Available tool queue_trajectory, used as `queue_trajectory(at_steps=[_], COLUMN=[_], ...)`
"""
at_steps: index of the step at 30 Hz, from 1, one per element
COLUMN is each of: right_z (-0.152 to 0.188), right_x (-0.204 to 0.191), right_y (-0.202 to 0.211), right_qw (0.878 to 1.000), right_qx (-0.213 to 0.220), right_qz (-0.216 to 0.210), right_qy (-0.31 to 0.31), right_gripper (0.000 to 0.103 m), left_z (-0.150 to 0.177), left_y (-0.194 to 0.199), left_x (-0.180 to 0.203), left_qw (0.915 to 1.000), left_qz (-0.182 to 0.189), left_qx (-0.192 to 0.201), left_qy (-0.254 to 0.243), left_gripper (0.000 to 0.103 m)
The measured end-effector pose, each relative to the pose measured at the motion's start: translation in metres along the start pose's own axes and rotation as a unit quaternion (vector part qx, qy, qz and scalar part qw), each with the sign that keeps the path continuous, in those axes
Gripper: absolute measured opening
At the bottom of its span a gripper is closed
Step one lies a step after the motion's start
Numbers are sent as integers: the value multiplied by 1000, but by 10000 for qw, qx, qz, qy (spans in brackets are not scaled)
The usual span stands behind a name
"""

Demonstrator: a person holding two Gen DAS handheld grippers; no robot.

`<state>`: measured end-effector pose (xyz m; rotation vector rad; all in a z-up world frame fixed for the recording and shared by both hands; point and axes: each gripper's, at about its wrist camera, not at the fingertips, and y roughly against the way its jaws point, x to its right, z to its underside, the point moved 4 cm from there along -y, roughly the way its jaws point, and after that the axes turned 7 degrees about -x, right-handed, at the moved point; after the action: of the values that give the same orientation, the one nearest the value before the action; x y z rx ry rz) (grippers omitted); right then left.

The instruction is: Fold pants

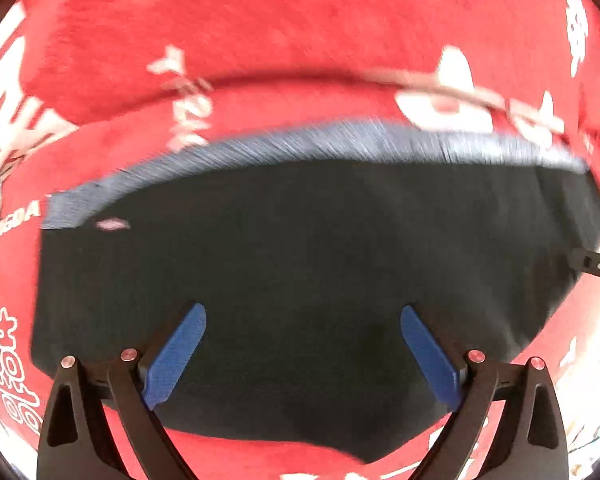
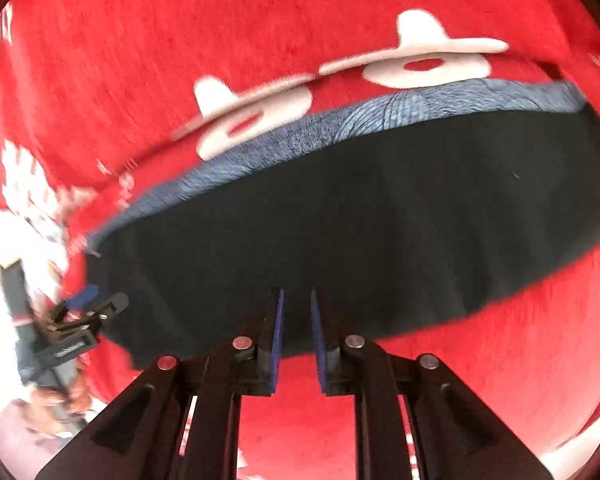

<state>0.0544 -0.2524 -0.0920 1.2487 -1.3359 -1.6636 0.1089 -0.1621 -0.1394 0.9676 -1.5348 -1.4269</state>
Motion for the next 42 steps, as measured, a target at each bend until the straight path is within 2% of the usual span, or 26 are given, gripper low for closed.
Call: queue_trajectory(at_steps=[1,2,3,7,9,11,13,14,16,17,21,22,24,26,29,30,31,34,36,39,41,42], right_z=[5,13,20,38,35,22,-4,-18,-47,-61,-94,-99,-104,-110,-117,-119,-120,-106,-89,-48,-27,-13], right_x=[3,7,11,29,37,36,31,29,19,13,10,15,31,56,100,119,135,166,172,168,175,186], right_y=[-15,-23,-18,-9,9,27,40,42,38,33,-6,-17,-22,-15,3,11,18,43,61,78,79,79], right_qw=[9995,9993,9996,9991,9990,9993,9984,9979,9969,9963,9981,9988,9983,9977,9961,9948,9934,9861,9840,9865,9815,9738], right_qx=[-188,-188,80,-321,-170,153,411,503,611,626,319,229,289,448,723,756,738,698,776,778,756,780], right_qz=[241,248,127,-36,-189,-232,-359,-392,-494,-545,-458,-386,-506,-464,162,297,244,-73,-231,-370,-529,-697], right_qy=[119,186,248,-285,-368,-263,-133,-71,109,206,246,175,16,-225,-474,-614,-841,-1505,-1590,-1393,-1677,-2020], right_gripper=[15,14,13,15,17,17,26,34,35,35,35,32,7,5,5,5,5,11,14,14,14,16], left_z=[7,12,14,12,-2,-27,-53,-69,-98,-103,-121,-123,-124,-122,-124,-126,-127,-114,-108,-94,-86,-84], left_y=[-9,-12,-10,-6,6,20,24,22,6,-2,-33,-36,-40,-43,-41,-39,-35,-21,-8,8,11,11], left_x=[3,6,7,1,2,11,21,28,41,46,47,43,37,24,10,7,3,8,19,54,83,95], left_qw=[9999,9998,9996,9996,9998,9997,9991,9988,9986,9985,9975,9971,9970,9971,9973,9972,9971,9982,9991,9993,9979,9971], left_qz=[-59,-184,-194,-78,-97,-70,-43,-77,-267,-305,-457,-409,-328,-300,-331,-371,-418,-357,-261,-85,77,152], left_qx=[-107,-5,95,-267,-144,205,410,476,451,421,245,287,272,248,198,186,178,177,219,258,232,201], left_qy=[-74,-126,-153,-57,-77,-82,-46,-17,86,152,476,569,642,658,633,623,610,458,243,-250,-596,-715], left_gripper=[99,100,100,100,100,100,100,100,100,100,100,100,100,102,103,103,103,103,103,103,103,103])
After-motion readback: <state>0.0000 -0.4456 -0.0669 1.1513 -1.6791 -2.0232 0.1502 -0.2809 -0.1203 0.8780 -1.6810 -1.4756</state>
